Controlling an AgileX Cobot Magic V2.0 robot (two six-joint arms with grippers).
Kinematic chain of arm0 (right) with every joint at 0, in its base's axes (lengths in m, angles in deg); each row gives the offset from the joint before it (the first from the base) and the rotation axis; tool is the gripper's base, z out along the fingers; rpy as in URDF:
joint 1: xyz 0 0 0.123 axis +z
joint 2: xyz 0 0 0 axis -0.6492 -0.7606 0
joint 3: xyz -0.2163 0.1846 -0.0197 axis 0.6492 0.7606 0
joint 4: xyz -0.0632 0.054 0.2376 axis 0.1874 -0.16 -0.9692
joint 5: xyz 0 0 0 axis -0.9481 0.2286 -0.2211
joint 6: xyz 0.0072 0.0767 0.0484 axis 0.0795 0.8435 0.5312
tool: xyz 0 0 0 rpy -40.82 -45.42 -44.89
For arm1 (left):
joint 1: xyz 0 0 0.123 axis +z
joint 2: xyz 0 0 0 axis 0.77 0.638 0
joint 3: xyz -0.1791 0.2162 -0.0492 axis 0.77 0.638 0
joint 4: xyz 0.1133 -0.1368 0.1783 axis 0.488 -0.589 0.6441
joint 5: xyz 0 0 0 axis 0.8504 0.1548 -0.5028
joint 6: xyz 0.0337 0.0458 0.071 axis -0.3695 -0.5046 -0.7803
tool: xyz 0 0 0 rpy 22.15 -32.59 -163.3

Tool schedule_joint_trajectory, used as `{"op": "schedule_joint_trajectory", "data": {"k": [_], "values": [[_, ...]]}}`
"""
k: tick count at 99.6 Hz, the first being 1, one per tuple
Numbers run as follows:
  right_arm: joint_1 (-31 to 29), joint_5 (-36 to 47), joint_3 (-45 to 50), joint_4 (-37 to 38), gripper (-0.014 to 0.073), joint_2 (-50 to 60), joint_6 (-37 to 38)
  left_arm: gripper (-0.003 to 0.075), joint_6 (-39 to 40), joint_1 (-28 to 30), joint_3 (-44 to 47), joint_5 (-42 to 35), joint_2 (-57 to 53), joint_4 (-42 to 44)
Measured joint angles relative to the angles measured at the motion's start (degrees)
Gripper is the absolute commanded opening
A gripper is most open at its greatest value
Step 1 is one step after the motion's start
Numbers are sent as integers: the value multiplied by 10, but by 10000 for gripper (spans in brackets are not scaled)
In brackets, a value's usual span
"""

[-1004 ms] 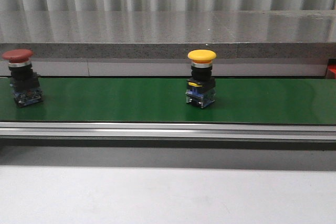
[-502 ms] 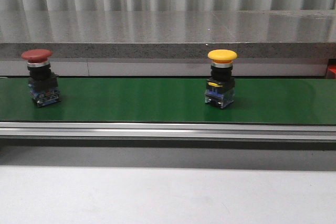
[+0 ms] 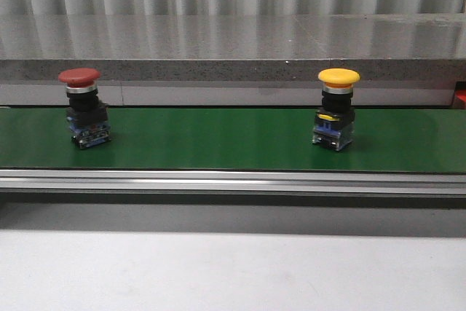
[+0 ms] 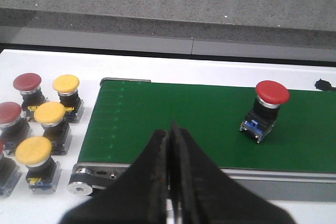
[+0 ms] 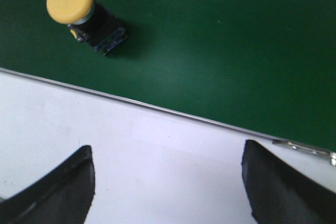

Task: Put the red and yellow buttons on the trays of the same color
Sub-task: 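Grasp the yellow button arriving on the belt with the right gripper, then carry the yellow button into the yellow tray and release it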

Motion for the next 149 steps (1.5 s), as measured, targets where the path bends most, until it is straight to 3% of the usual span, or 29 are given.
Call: {"op": "schedule_joint_trajectory", "data": {"k": [46,78,85,104,129,149], "values": [[95,73,-83,-9,577,-164,-49,-19,0,0,0,-2,0,0],[101,127,-118,-2,575,-254,-53,-19,0,0,0,-3,0,0],[101,131,-121,3,526,-268,-54,-19,0,0,0,-3,0,0],[101,131,-124,10,197,-287,-55,-19,0,0,0,-3,0,0],[74,62,-158,12,180,-269,-44,-19,0,0,0,-3,0,0],[-53,8,-167,54,180,-203,0,-19,0,0,0,-3,0,0]]}}
